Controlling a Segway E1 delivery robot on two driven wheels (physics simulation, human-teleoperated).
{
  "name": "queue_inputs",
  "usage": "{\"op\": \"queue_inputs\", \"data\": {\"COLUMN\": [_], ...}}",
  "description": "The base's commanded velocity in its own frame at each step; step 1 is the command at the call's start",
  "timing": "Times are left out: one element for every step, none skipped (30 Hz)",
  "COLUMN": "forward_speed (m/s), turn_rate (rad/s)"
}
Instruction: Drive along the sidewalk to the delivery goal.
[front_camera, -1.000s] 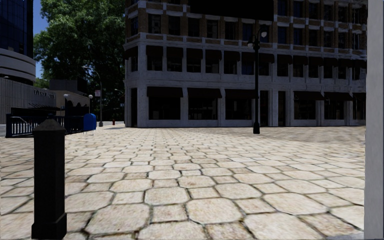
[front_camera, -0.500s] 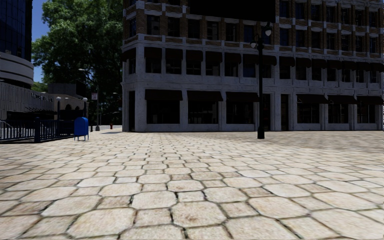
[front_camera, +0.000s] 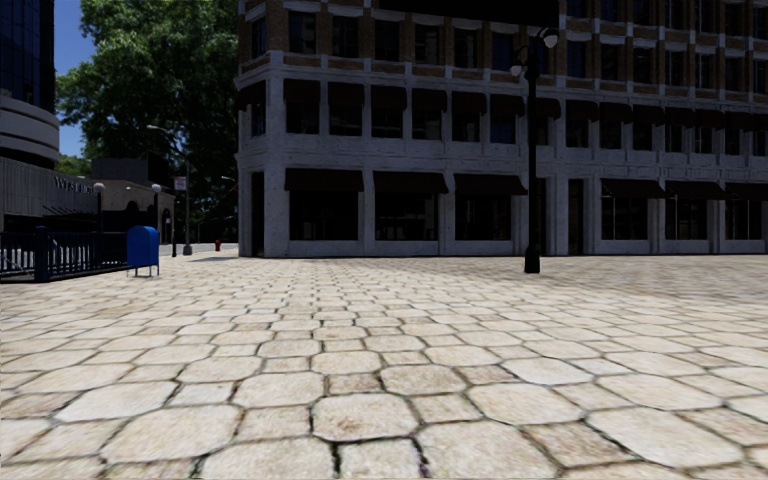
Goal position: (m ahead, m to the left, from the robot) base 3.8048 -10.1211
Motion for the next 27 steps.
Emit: {"op": "queue_inputs", "data": {"forward_speed": [1.40,1.39,1.37,1.37,1.36,1.36,1.35,1.35,1.35,1.35,1.35,1.35,1.35,1.35,1.35,1.35,1.35,1.35,1.35,1.35,1.35,1.35,1.35,1.34,1.34,1.34,1.34], "turn_rate": [-0.28,-0.33,-0.42,-0.42,-0.49,-0.51,-0.52,-0.52,-0.52,-0.52,-0.53,-0.62,-0.62,-0.69,-0.71,-0.72,-0.72,-0.73,-0.73,-0.73,-0.73,-0.73,-0.73,-0.73,-0.73,-0.73,-0.73]}}
